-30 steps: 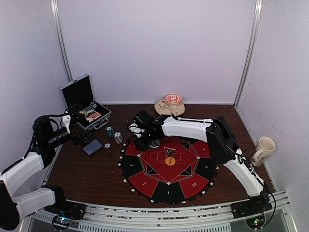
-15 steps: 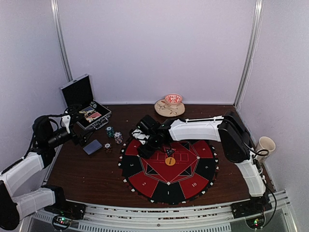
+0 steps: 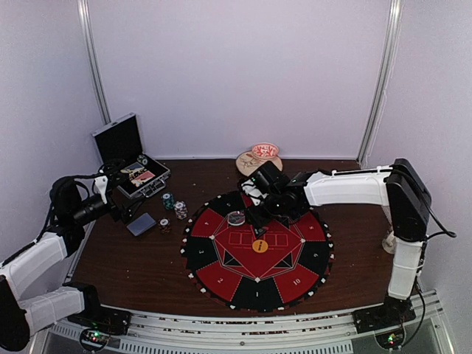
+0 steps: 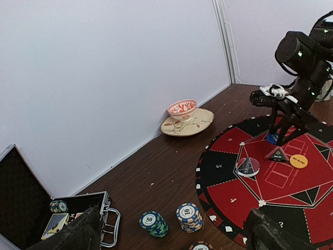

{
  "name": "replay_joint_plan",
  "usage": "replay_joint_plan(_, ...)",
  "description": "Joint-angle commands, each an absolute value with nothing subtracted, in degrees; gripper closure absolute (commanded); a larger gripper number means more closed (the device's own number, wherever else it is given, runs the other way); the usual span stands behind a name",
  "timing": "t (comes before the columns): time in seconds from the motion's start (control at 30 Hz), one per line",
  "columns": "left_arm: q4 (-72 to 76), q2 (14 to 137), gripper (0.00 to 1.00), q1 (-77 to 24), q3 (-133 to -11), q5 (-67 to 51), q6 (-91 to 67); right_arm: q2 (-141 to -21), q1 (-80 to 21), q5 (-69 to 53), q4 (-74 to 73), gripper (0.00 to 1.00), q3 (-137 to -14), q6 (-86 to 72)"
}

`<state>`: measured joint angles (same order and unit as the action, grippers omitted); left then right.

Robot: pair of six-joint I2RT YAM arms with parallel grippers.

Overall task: Distribute texas hold em gaming equipment
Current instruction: Place the small blind button at position7.

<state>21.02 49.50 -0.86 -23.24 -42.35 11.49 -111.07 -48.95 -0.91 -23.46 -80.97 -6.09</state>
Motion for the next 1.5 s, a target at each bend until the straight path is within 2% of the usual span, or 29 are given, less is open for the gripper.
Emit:
replay_joint_plan(0.0,23.7,49.2,0.02,-1.1,-22.9,-43.3,11.6,-106.9,-46.8,4.6,-20.8,0.51,-76.4,-10.8)
replay_joint_plan(0.4,23.7,49.1,0.02,-1.1,-22.9,-43.2,11.7,-105.2,-42.6,12.1,-15.7,0.51,-66.2,-17.5)
replay_joint_plan(1.13,23.8,48.9,0.02,-1.1,-22.7,-43.4,11.7,-110.8,-39.6,11.3,-14.7,0.50,-66.9,-18.0)
replay_joint_plan(1.47,23.8,49.1,0.02,-1.1,-22.8,-43.4,11.7,-108.8,-39.6,10.9,-15.0,0.50,-64.0,-19.2)
